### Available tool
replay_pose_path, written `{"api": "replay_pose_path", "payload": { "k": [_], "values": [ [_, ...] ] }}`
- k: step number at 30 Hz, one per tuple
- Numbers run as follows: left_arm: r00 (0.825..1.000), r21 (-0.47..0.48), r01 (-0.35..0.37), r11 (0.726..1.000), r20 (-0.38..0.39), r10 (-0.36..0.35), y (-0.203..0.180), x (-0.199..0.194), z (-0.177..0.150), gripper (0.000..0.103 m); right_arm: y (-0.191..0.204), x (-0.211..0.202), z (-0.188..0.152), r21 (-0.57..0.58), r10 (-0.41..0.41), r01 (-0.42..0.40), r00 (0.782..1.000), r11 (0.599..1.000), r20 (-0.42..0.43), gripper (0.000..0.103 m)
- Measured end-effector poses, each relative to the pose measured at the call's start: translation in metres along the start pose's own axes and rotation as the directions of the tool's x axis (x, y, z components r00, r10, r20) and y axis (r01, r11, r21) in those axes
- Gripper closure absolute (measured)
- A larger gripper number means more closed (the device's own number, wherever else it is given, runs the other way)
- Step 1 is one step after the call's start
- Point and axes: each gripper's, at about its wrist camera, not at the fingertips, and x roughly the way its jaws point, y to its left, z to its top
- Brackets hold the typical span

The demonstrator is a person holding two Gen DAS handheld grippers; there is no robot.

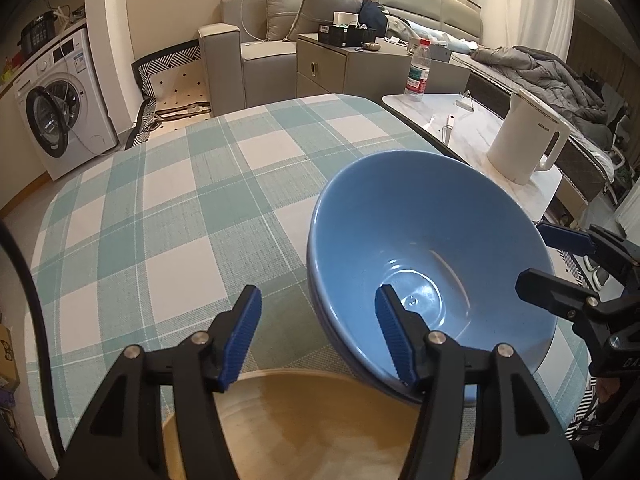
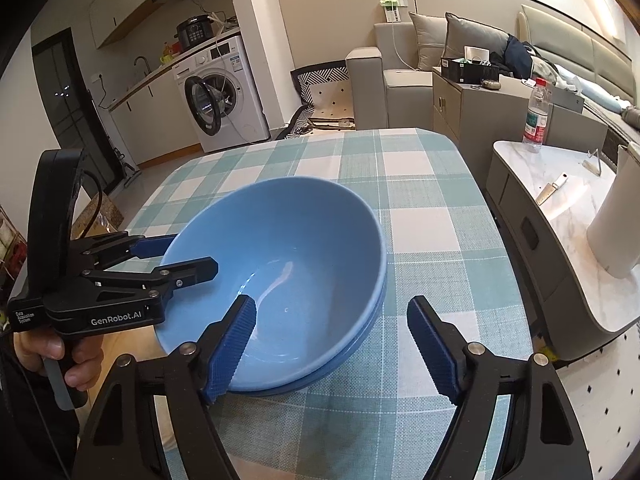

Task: Organize plates and bowls
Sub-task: 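Close both tools on the rim of the stacked blue bowls, then lift the three stacked blue bowls with both tools and carry them over the cream plates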

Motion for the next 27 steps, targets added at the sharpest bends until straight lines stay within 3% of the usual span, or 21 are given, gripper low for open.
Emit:
{"api": "replay_pose_path", "payload": {
  "k": [11,27],
  "values": [
    [0.999,-0.042,0.034,0.999,-0.016,-0.035,0.005,0.008,0.000,0.043,-0.008,0.012,-0.003,0.041,0.049,-0.048,0.999,0.998,-0.023,0.023],
    [0.995,-0.019,0.097,0.995,-0.024,-0.098,-0.011,0.015,0.001,0.048,-0.014,0.020,-0.003,0.059,0.075,-0.073,0.997,0.996,-0.031,0.029]
  ]
}}
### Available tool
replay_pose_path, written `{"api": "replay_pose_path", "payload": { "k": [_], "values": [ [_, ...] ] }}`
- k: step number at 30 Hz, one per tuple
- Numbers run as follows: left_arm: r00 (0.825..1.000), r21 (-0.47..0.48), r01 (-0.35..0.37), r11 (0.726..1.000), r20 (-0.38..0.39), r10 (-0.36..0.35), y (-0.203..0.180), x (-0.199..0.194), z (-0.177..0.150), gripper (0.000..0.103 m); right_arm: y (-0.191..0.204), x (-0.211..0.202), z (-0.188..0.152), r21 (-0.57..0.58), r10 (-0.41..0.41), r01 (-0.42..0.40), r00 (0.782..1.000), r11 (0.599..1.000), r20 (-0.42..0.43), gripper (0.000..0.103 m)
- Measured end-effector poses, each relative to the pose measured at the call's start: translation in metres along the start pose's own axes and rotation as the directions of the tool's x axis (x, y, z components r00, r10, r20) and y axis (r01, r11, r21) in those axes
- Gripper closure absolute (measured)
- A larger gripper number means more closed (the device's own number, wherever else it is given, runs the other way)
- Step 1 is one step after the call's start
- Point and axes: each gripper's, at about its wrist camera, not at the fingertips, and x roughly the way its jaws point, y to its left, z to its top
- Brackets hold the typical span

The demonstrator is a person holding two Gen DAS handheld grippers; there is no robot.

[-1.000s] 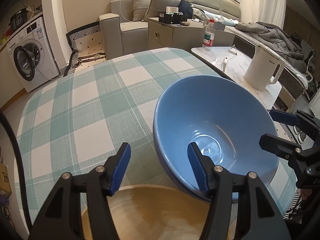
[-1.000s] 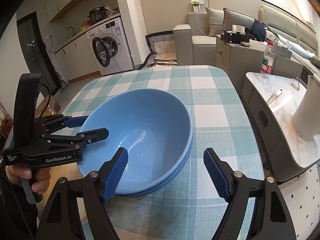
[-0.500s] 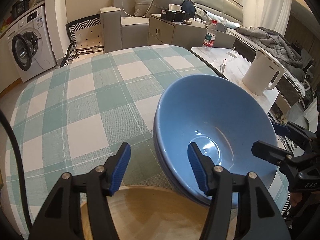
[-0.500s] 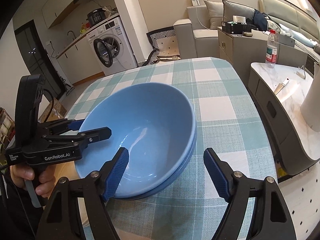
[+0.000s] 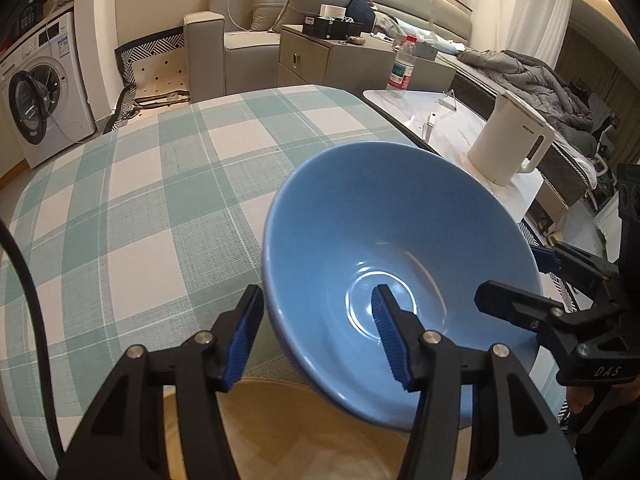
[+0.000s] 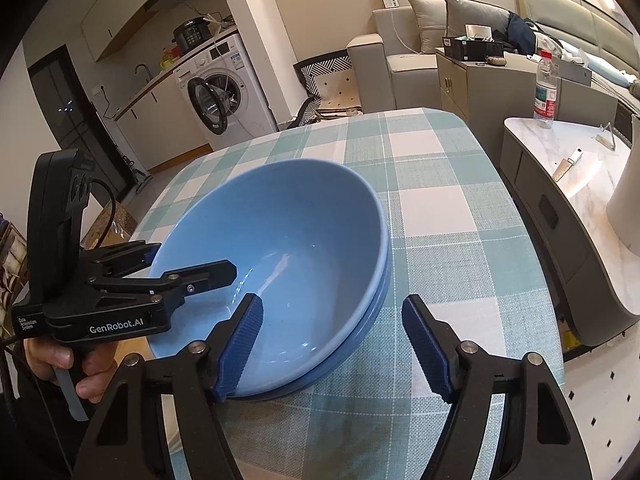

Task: Organize plates and bowls
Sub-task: 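Lift the three stacked blue bowls with both tools and carry them over the cream plates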

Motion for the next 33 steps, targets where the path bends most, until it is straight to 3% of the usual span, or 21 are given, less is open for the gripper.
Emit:
{"api": "replay_pose_path", "payload": {
  "k": [9,16,33],
  "values": [
    [1.000,0.012,0.005,1.000,0.006,-0.005,-0.006,-0.004,-0.001,0.055,0.007,-0.008,0.001,-0.028,0.010,-0.009,0.999,1.000,0.035,0.030],
    [1.000,0.019,-0.002,1.000,0.013,0.002,-0.008,-0.007,-0.001,0.059,0.006,-0.011,0.001,-0.040,-0.032,0.034,0.998,0.999,0.051,0.041],
    [0.999,0.022,-0.012,1.000,0.038,0.011,-0.014,-0.021,0.001,0.059,0.007,-0.025,-0.001,-0.041,-0.036,0.039,0.997,0.998,0.072,0.041]
  ]
}}
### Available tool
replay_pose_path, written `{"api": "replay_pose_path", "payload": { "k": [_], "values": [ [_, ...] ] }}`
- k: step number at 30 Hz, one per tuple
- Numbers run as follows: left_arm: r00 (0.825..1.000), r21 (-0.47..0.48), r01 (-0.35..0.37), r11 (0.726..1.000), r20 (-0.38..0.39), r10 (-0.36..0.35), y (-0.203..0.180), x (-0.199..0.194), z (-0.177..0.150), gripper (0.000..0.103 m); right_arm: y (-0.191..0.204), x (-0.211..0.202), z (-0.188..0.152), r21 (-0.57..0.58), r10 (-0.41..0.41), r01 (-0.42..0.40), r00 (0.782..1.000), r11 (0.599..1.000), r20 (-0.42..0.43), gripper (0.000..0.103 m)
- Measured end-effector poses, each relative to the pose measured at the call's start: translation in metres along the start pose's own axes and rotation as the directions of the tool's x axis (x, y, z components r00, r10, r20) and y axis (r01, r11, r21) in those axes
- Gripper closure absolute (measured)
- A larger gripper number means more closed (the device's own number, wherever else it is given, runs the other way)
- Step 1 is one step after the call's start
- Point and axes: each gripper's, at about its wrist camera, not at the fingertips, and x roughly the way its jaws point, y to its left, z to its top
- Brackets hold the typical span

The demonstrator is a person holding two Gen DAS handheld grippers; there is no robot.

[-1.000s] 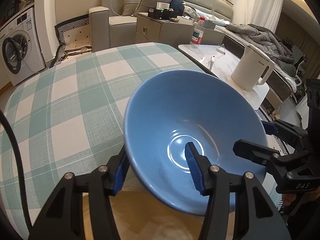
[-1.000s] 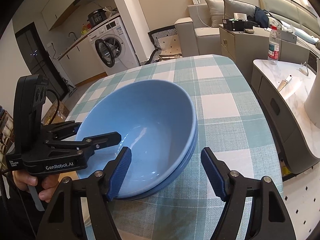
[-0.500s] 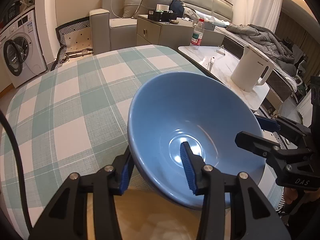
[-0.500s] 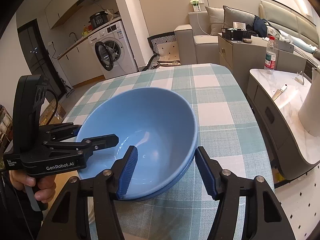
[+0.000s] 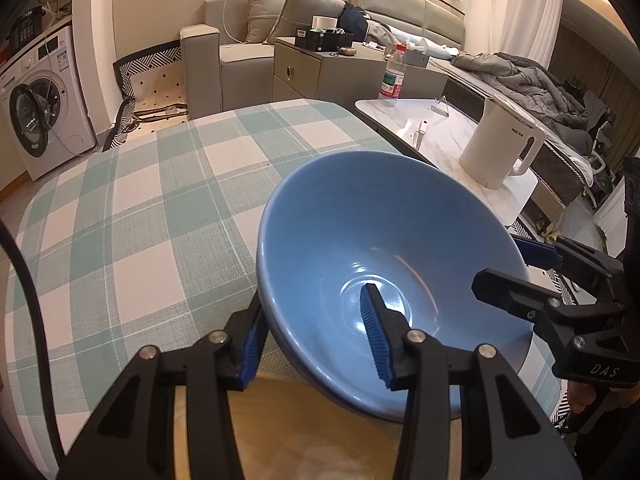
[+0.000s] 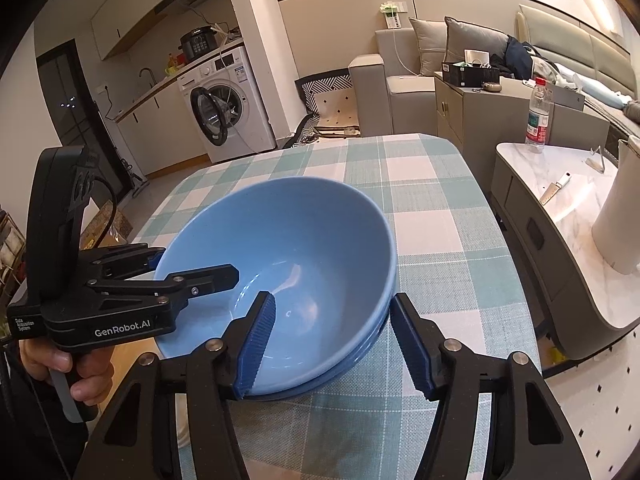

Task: Organize plates and bowls
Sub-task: 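Lift the three stacked blue bowls with both tools and carry them over the cream plates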

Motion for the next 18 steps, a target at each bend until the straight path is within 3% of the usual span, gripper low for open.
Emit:
{"api": "replay_pose_path", "payload": {
  "k": [8,18],
  "values": [
    [1.000,-0.001,-0.001,1.000,0.025,0.001,-0.001,-0.012,0.002,0.059,0.006,-0.017,0.003,-0.020,-0.004,0.005,0.999,1.000,0.040,0.041],
    [1.000,0.000,-0.016,1.000,0.021,0.016,0.001,-0.007,0.004,0.059,0.004,-0.006,-0.001,0.000,0.005,-0.005,1.000,1.000,-0.003,0.041]
  ]
}}
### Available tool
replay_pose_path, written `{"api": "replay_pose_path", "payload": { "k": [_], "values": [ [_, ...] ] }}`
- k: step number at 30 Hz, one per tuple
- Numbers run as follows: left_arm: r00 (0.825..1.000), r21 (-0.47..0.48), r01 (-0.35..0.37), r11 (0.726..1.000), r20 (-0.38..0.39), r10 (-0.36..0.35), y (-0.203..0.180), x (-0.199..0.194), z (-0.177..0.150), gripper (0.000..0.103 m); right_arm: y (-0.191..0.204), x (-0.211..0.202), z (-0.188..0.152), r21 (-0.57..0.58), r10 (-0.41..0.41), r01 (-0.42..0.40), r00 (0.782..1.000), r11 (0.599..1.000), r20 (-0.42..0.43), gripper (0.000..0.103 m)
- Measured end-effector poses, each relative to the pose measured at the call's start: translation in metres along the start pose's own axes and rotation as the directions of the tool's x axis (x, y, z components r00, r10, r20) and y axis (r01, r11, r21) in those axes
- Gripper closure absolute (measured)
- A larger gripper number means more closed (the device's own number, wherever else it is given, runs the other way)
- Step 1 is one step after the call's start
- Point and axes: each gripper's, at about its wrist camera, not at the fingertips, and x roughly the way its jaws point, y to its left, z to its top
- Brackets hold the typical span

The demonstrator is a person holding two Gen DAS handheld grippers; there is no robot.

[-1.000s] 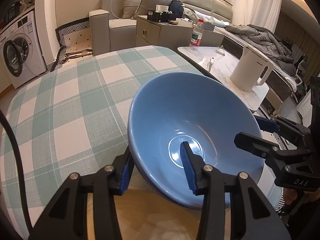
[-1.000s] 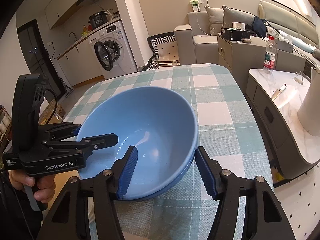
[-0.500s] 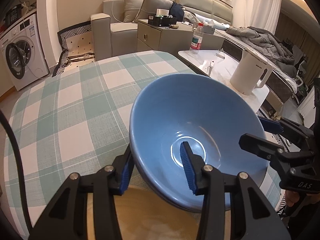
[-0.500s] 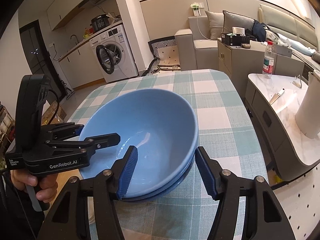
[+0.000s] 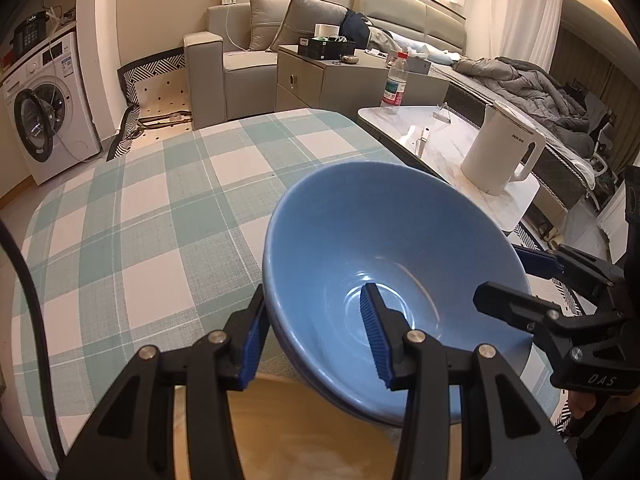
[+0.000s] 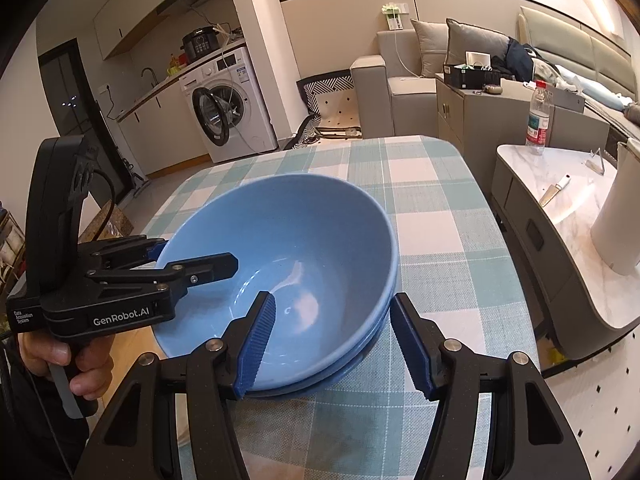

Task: Organize plates and bowls
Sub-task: 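Lift the three stacked blue bowls with both tools and carry them over the cream plates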

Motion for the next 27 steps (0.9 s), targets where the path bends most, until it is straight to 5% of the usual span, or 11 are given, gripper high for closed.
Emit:
{"api": "replay_pose_path", "payload": {
  "k": [19,27],
  "values": [
    [0.999,0.032,-0.049,0.998,-0.011,0.049,0.004,0.010,-0.004,0.059,0.009,0.014,-0.004,-0.019,-0.007,0.006,0.999,1.000,-0.048,0.041],
    [0.997,0.015,-0.060,0.998,-0.049,0.060,0.011,0.020,-0.007,0.059,-0.003,0.025,-0.005,0.052,0.051,-0.047,0.996,0.998,-0.067,0.042]
  ]
}}
